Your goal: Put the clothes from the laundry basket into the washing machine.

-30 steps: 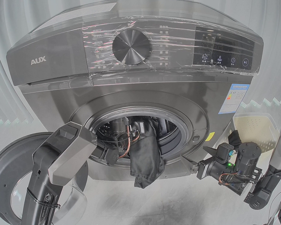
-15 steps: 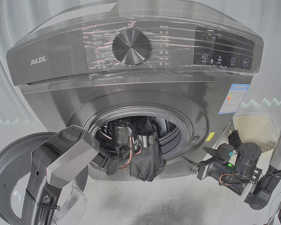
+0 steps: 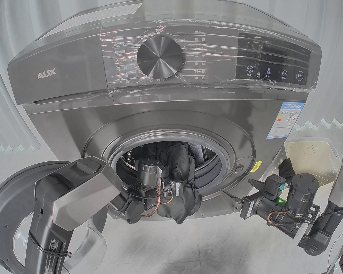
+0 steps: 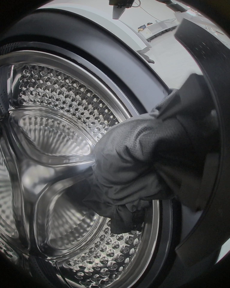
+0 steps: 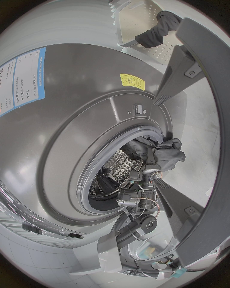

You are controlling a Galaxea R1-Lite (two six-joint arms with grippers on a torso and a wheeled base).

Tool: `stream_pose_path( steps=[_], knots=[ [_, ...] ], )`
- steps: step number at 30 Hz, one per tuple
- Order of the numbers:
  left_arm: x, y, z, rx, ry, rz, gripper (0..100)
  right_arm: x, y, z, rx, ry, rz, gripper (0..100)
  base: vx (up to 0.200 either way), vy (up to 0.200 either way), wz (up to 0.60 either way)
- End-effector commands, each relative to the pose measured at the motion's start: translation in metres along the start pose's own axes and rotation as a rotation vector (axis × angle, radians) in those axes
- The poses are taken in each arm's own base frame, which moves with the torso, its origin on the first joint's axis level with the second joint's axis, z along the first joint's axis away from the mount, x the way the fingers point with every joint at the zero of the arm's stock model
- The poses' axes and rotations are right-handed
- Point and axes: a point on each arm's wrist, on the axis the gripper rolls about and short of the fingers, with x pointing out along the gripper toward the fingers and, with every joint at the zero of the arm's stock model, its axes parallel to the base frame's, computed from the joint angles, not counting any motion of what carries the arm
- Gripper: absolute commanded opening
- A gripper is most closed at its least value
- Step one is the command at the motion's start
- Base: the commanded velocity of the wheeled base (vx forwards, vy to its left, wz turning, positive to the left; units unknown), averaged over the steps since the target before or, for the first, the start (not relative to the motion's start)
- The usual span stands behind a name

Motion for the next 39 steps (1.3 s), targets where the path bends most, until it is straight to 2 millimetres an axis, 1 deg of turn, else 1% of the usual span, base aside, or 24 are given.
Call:
stream_pose_path(
  steps=[1,4,6,9,11,14,17,18,21,22,24,26,27,28,29,30,31,33,38,39],
  knots=[
    [0.002,0.001,-0.001,0.0,-0.001,0.002,0,0.0,0.0,0.0,0.0,0.002,0.0,100,0.0,0.0,0.0],
    [0.008,0.004,0.006,-0.004,-0.05,0.014,0,0.0,0.0,0.0,0.0,0.002,0.0,100,0.0,0.0,0.0],
    [0.016,0.007,0.022,-0.011,-0.126,0.033,0,0.0,0.0,0.0,0.0,0.0,-0.002,100,0.0,0.0,0.0],
    [0.023,0.018,0.046,-0.022,-0.246,0.105,0,0.0,0.0,0.0,0.0,0.0,0.0,100,0.0,0.0,0.0],
    [0.026,0.022,0.058,-0.028,-0.295,0.129,0,0.0,0.0,0.0,0.0,-0.001,0.0,100,0.0,0.0,0.0],
    [0.026,0.026,0.065,-0.03,-0.316,0.137,0,0.0,0.0,0.0,0.001,-0.001,-0.001,100,0.0,0.0,0.0],
    [0.026,0.027,0.063,-0.03,-0.312,0.14,0,0.0,0.0,0.0,0.001,-0.001,-0.001,100,0.0,0.0,0.0],
    [0.025,0.027,0.062,-0.03,-0.31,0.14,100,0.0,0.0,0.0,0.001,-0.001,-0.001,100,0.0,0.0,0.0],
    [0.025,0.026,0.06,-0.033,-0.302,0.136,100,0.0,0.0,0.0,0.0,-0.001,0.0,100,0.0,0.0,0.0],
    [0.024,0.021,0.058,-0.039,-0.294,0.125,100,0.0,0.0,0.0,0.0,0.002,0.0,100,0.0,0.0,0.0],
    [0.021,0.019,0.056,-0.045,-0.278,0.123,100,0.0,0.0,0.0,0.0,0.0,-0.002,100,0.0,0.0,0.0],
    [0.009,0.009,0.05,-0.034,-0.214,0.095,100,0.0,-0.001,-0.001,0.0,0.003,-0.002,100,0.0,0.0,0.0],
    [0.005,0.007,0.045,-0.032,-0.185,0.083,100,0.0,0.0,0.0,0.0,0.002,0.0,100,0.0,0.0,0.0],
    [0.005,0.007,0.045,-0.032,-0.185,0.083,100,0.0,0.0,0.0,0.0,0.002,0.0,100,0.0,0.0,0.0],
    [-0.005,-0.001,0.032,-0.026,-0.098,0.029,100,0.0,0.0,-0.001,0.0,0.002,0.001,100,0.0,0.0,0.0],
    [-0.005,-0.001,0.032,-0.025,-0.094,0.025,100,0.0,0.0,0.0,0.0,0.002,0.0,100,0.0,0.0,0.0],
    [-0.009,-0.005,0.023,-0.018,-0.056,0.003,100,0.0,0.0,0.0,0.0,0.002,0.0,100,0.0,0.0,0.0],
    [-0.01,-0.006,0.016,-0.014,-0.029,-0.007,100,0.0,0.0,-0.001,0.0,0.003,-0.001,100,0.0,0.0,0.0],
    [-0.01,-0.007,0.007,0.009,-0.003,-0.009,100,0.0,0.0,-0.001,-0.001,0.005,-0.001,100,0.0,0.0,0.0],
    [-0.009,-0.006,0.002,0.015,0.01,-0.008,100,0.0,0.0,-0.001,0.0,0.003,-0.001,100,0.0,0.0,0.0]
  ],
)
